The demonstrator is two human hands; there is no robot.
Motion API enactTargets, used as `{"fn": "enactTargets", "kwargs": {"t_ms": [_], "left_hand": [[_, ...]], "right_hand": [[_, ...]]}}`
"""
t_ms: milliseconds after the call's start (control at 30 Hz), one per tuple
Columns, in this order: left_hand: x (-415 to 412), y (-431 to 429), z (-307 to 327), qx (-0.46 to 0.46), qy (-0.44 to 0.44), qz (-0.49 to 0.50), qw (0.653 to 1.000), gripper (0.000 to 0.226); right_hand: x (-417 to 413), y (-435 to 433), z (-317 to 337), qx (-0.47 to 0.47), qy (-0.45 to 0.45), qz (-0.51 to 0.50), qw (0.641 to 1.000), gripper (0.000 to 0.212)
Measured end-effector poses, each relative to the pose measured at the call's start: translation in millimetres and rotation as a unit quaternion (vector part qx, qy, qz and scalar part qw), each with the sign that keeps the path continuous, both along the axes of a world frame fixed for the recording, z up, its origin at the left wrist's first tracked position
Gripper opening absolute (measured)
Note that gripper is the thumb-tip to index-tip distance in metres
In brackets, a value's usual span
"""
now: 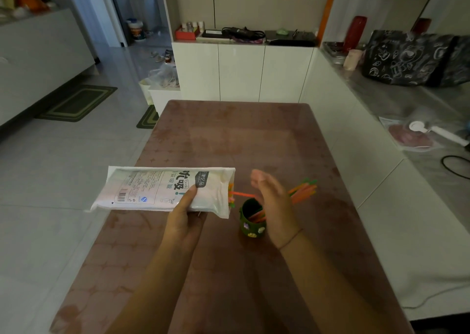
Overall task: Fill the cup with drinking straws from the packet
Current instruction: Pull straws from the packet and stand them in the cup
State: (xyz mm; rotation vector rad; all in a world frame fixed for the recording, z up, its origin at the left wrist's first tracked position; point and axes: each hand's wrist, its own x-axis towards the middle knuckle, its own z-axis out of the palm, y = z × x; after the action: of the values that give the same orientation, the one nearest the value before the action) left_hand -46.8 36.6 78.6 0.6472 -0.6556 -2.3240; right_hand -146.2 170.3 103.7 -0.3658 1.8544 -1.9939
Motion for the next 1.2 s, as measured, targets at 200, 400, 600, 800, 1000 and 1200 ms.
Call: {"fn": "enactTargets", "kwargs": {"t_ms": [200, 400, 600, 800, 1000, 1200], "left_hand": [[5.4, 3.9, 0.4, -0.143, -0.053, -0.044, 0.987, 0.061], [8.7, 10.9, 5.4, -0.214, -0.069, -0.064, 0.972, 0.047], [11.4, 1.1, 4.9, -0.166, -0.067, -0.021, 0.984, 0.059], [12.3, -0.9, 0.1, -0.081, -0.054, 0.003, 0.995, 0.045], [10.3, 2.5, 0.5, -0.007, -0.029, 0.005, 1.000, 0.043], [15.0, -1.1, -0.8, 0.045, 0.038, 0.010, 0.998, 0.040]], "right_hand": [[6.5, -28.1, -18.6, -0.148, -0.354, -0.009, 0.924, 0.042], [2.0, -29.1, -17.2, -0.191, -0.394, 0.007, 0.899, 0.038], [7.4, -21.2, -13.5, -0.118, -0.319, 0.061, 0.938, 0.021], [9.3, -14.4, -8.8, 0.028, -0.133, 0.077, 0.988, 0.021], [10.4, -11.8, -9.3, 0.054, -0.026, 0.065, 0.996, 0.017], [-1.5, 0.6, -2.1, 0.060, 0.003, 0.059, 0.996, 0.009]]}}
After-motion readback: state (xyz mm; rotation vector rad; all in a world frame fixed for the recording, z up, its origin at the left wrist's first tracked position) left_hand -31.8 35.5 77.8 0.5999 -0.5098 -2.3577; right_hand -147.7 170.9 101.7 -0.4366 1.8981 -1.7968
